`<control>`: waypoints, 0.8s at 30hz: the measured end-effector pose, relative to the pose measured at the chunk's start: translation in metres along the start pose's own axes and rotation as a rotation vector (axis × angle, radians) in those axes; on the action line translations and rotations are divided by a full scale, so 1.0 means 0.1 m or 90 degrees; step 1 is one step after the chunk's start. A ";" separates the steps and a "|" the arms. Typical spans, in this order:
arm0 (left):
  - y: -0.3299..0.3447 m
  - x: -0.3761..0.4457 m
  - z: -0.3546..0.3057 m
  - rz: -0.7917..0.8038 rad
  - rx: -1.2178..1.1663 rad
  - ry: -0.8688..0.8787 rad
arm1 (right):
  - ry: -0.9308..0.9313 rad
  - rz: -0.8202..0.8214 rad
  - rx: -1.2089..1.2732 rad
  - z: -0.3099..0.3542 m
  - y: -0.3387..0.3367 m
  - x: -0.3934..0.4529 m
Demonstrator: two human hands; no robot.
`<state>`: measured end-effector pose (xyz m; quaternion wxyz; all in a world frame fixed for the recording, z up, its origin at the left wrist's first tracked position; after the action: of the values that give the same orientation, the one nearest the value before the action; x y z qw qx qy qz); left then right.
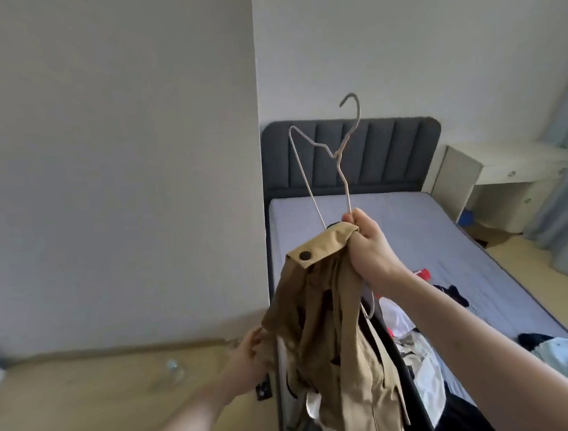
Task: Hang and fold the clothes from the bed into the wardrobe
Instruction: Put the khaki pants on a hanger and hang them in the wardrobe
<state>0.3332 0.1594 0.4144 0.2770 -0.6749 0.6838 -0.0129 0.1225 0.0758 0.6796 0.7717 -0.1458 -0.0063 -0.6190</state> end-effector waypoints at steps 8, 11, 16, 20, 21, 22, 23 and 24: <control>-0.72 -0.13 0.61 -0.127 0.181 -0.038 | -0.012 0.085 0.155 0.52 0.90 -0.17; -1.12 -0.14 0.50 -0.175 0.176 0.036 | -0.012 0.065 0.232 0.78 1.06 -0.21; -1.75 -0.09 0.37 -0.203 0.178 0.065 | -0.024 0.059 0.339 1.20 1.27 -0.30; -1.98 -0.08 0.32 -0.135 0.301 0.078 | -0.036 0.072 0.373 1.45 1.51 -0.35; -2.04 -0.09 0.36 -0.123 0.291 0.059 | -0.042 0.081 0.381 1.51 1.57 -0.36; -2.10 -0.11 0.42 -0.109 0.271 0.037 | -0.047 0.092 0.383 1.57 1.63 -0.38; -2.13 -0.14 0.49 -0.094 0.247 0.022 | -0.050 0.102 0.382 1.62 1.70 -0.40; -2.16 -0.19 0.59 -0.081 0.221 0.007 | -0.050 0.111 0.381 1.66 1.76 -0.43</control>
<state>0.5535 0.1785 0.4557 0.3841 -0.6589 0.6287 -0.1520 0.3097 0.1889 0.7920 0.8298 0.0640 -0.2056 -0.5148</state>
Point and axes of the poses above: each hand's wrist, its own x-axis towards the middle knuckle, its own y-axis out of the palm, z = x × y, the point moved 9 cm from there along x, towards the middle knuckle, and after that the axes turned 2 degrees about -y, right-handed, at the moved point
